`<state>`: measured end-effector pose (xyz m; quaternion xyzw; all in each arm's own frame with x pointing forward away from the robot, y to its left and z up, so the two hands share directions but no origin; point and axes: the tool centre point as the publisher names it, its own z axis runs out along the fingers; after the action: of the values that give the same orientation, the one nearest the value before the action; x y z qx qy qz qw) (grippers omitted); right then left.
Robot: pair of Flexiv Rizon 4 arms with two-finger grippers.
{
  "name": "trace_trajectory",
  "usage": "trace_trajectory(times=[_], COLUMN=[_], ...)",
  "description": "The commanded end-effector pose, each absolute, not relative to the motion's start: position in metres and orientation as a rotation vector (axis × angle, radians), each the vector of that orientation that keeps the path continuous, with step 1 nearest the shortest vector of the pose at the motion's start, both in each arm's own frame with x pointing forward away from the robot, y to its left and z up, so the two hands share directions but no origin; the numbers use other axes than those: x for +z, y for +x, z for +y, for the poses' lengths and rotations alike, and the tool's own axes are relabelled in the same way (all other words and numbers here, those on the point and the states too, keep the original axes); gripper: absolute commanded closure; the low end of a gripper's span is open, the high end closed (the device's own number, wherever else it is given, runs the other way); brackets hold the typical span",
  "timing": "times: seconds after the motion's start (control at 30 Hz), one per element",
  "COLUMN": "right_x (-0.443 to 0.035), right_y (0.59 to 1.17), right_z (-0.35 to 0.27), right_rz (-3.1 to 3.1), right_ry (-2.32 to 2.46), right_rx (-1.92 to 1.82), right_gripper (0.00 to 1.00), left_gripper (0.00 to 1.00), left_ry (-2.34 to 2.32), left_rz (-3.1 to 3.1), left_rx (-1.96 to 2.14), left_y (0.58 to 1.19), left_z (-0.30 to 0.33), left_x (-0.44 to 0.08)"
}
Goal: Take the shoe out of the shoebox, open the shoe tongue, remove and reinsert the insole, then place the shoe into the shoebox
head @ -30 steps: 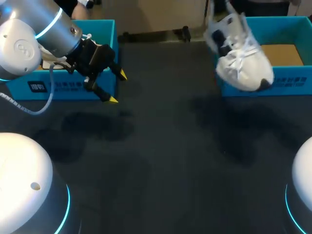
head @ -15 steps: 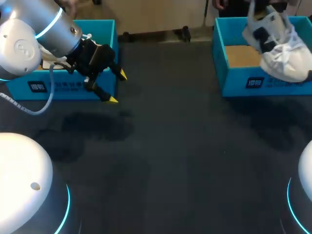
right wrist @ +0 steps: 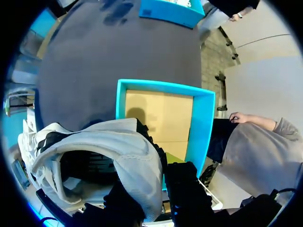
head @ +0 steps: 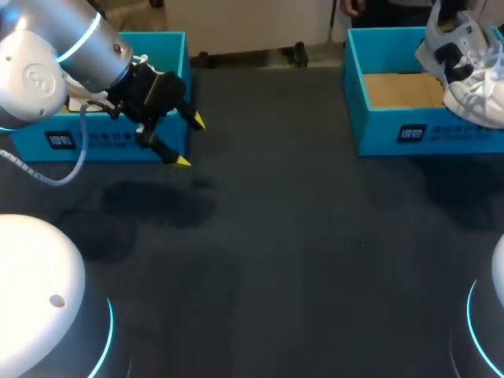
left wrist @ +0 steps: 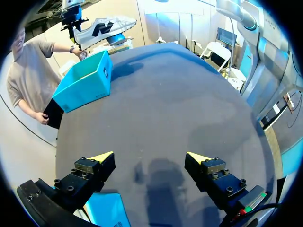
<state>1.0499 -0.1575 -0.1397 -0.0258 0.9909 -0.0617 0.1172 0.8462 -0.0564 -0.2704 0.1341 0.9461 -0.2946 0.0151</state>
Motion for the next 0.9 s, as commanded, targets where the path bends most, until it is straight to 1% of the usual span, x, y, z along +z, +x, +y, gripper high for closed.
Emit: trace_trajectory(times=[0.03, 0.3, 0.37, 0.53, 0.73, 0.9], right_x=[-0.138, -0.138, -0.151, -0.165, -0.178, -0.177], right_y=[1.049, 1.049, 1.054, 1.062, 1.075, 1.082], right_z=[-0.158, -0.158, -0.175, -0.211, -0.243, -0.262], right_rz=[2.9, 2.9, 2.912, 2.903, 2.898, 2.913], right_ry=[-0.078, -0.078, 0.028, 0.168, 0.118, 0.053], right_rx=[-0.183, -0.183, -0.194, -0.144, -0.197, -0.194], right_gripper=[1.0, 1.0, 1.0, 1.0, 1.0, 1.0], left_gripper=[0.0, 0.0, 0.0, 0.0, 0.0, 0.0], left_ry=[0.418, 0.418, 0.418, 0.418, 0.418, 0.418], left_rz=[2.943, 2.943, 2.943, 2.943, 2.943, 2.943], left_rx=[-0.914, -0.914, -0.914, -0.914, -0.914, -0.914], left_y=[0.845, 0.845, 0.845, 0.845, 0.845, 0.845], left_z=[-0.056, -0.056, -0.056, -0.056, -0.056, -0.056], left_x=[-0.271, -0.271, -0.271, -0.271, -0.271, -0.271])
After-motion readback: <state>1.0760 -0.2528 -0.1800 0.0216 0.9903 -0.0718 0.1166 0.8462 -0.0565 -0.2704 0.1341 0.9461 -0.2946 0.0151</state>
